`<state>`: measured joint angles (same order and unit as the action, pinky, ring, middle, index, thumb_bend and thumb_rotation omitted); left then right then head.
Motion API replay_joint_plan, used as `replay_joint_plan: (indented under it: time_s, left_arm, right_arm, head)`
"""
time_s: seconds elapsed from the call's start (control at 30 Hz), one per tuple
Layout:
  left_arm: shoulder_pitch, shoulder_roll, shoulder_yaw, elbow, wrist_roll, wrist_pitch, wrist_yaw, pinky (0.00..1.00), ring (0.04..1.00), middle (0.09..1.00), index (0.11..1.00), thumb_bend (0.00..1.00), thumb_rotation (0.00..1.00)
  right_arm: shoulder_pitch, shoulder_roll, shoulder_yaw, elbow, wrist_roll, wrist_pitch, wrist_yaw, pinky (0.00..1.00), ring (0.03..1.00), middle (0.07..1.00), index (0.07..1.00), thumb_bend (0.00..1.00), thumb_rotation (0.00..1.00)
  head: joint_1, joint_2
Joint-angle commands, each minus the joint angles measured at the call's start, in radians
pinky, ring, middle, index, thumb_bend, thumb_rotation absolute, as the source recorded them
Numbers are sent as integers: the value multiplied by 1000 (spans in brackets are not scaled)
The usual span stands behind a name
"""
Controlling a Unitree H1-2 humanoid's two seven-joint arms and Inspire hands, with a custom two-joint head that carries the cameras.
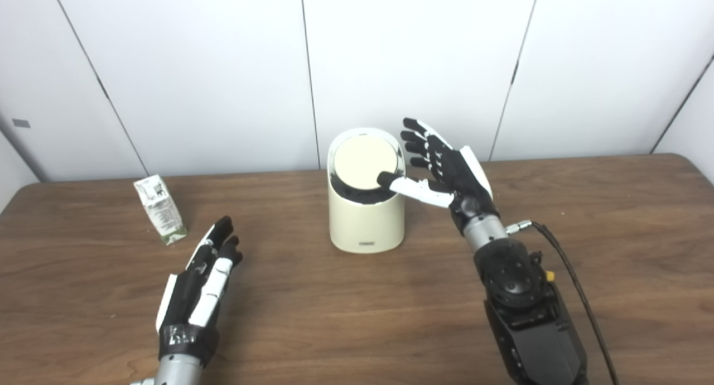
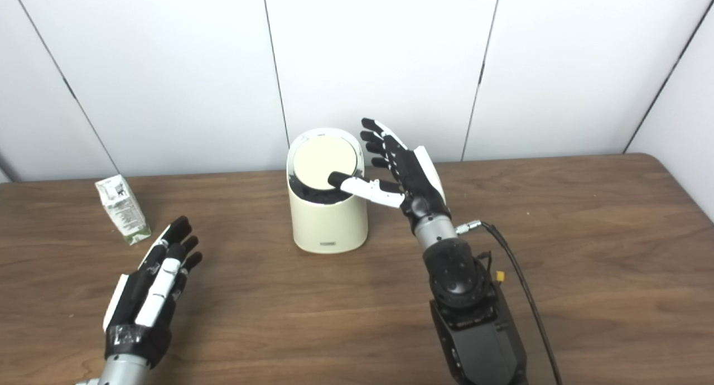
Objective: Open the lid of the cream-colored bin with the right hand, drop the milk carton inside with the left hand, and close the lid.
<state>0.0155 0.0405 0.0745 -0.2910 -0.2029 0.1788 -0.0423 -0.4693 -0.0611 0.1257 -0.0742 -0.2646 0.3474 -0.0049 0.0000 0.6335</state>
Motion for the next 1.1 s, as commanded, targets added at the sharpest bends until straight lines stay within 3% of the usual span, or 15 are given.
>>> replay_joint_plan:
  time_s: [0.0, 0.2, 0.5, 0.9, 1.07]
  left_arm:
    - [-18, 1, -5, -22, 11, -24, -2, 941, 954, 964, 960, 649, 589]
    - [-15, -8, -8, -28, 14, -25, 3, 934, 952, 961, 957, 645, 589]
    - [-12, -12, -13, -41, 12, -13, 5, 942, 954, 959, 970, 652, 593]
    - [-12, -14, -13, -43, 15, -19, 5, 936, 954, 963, 969, 650, 622]
    - [-12, -11, -14, -45, 15, -19, 2, 936, 953, 963, 970, 651, 626]
  right_arm:
    - [-79, -1, 11, 14, -32, -26, -13, 766, 860, 868, 872, 881, 415]
    - [-162, -14, 35, 173, -62, -79, -17, 787, 889, 889, 891, 867, 340]
    - [-213, -29, 69, 271, -136, -99, -42, 739, 856, 880, 903, 873, 343]
    - [-223, -41, 68, 299, -155, -126, -45, 801, 876, 884, 909, 856, 327]
    - [-218, -37, 59, 287, -147, -105, -37, 765, 867, 885, 907, 855, 346]
  head:
    - [3, 0]
    - [12, 0]
    - [19, 2]
    - [19, 6]
    - [18, 10]
